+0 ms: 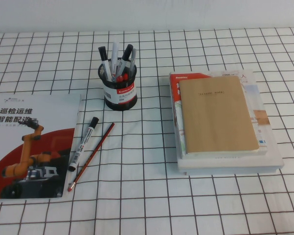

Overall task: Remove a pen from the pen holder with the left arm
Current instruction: 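Take a marker out of the pen holder and lay it on the table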

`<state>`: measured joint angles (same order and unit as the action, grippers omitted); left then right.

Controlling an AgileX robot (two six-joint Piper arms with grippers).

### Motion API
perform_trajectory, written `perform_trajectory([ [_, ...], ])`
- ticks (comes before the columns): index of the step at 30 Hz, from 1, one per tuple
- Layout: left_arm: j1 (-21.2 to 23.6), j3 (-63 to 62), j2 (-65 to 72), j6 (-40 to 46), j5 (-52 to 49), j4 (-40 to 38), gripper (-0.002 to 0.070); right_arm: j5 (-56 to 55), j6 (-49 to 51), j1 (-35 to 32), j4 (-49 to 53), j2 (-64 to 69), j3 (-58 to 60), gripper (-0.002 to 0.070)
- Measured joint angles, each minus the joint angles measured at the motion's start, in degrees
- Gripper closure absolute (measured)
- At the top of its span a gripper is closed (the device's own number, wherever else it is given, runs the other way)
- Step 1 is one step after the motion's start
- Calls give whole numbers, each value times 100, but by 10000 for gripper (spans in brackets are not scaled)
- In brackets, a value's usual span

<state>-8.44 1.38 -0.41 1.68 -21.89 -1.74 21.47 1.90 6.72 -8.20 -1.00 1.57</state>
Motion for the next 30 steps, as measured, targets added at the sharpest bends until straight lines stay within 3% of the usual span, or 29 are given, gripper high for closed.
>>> perform_trajectory([
  [1, 0, 0, 0, -13, 0, 0, 678, 0, 0, 0, 0, 0, 0, 691],
  [4, 0, 28, 0, -1211, 695, -393, 678, 0, 0, 0, 0, 0, 0, 691],
  [8, 0, 34, 0, -3558, 2896, -1235, 678, 0, 0, 0, 0, 0, 0, 691],
  [10, 0, 34, -4, -3831, 3555, -1181, 678, 0, 0, 0, 0, 0, 0, 691],
  [13, 0, 34, -26, -3427, 3671, -791, 678, 0, 0, 0, 0, 0, 0, 691],
  [19, 0, 34, -26, -2114, 2268, 48, 678, 0, 0, 0, 0, 0, 0, 691],
  [26, 0, 34, -26, -471, 1711, 1385, 678, 0, 0, 0, 0, 0, 0, 691],
  [30, 0, 34, -26, -253, 1304, 1559, 678, 0, 0, 0, 0, 0, 0, 691],
])
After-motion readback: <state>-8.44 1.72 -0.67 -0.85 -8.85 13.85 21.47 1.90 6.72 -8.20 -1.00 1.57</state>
